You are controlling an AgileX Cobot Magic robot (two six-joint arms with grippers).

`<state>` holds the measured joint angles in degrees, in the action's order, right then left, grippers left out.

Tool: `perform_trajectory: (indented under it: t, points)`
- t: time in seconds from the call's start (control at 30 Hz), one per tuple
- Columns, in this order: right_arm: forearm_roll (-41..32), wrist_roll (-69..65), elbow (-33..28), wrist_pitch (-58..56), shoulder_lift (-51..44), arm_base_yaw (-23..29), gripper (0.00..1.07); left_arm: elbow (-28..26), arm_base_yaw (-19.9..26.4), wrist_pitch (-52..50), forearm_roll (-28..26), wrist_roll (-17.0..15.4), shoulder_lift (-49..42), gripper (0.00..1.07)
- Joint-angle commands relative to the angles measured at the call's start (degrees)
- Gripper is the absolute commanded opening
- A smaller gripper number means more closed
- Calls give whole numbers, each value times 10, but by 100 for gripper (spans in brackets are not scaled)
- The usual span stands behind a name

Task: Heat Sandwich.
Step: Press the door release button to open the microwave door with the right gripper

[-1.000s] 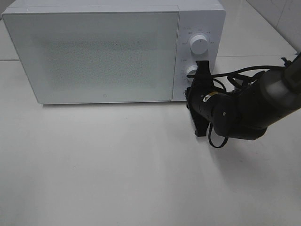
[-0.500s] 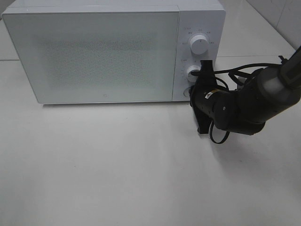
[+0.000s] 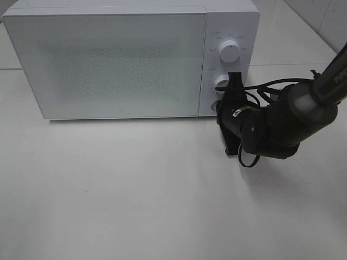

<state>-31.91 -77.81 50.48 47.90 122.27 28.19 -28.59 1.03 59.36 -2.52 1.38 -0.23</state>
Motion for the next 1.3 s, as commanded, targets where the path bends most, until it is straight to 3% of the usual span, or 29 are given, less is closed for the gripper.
perform_trajectory:
  t: [0.03,0.2,0.57,1.3]
  points:
    - [1,12,18,138,-7,-9,0,3,2,-3,-1,1,-13,103]
    - [1,11,27,164,-7,-9,0,3,2,-3,-1,1,-13,103]
    - [-2,35,105,176,24,-9,0,3,2,-3,-1,1,-13,103]
    - [-5,43,105,163,24,-9,0,3,2,-3,-1,1,-13,103]
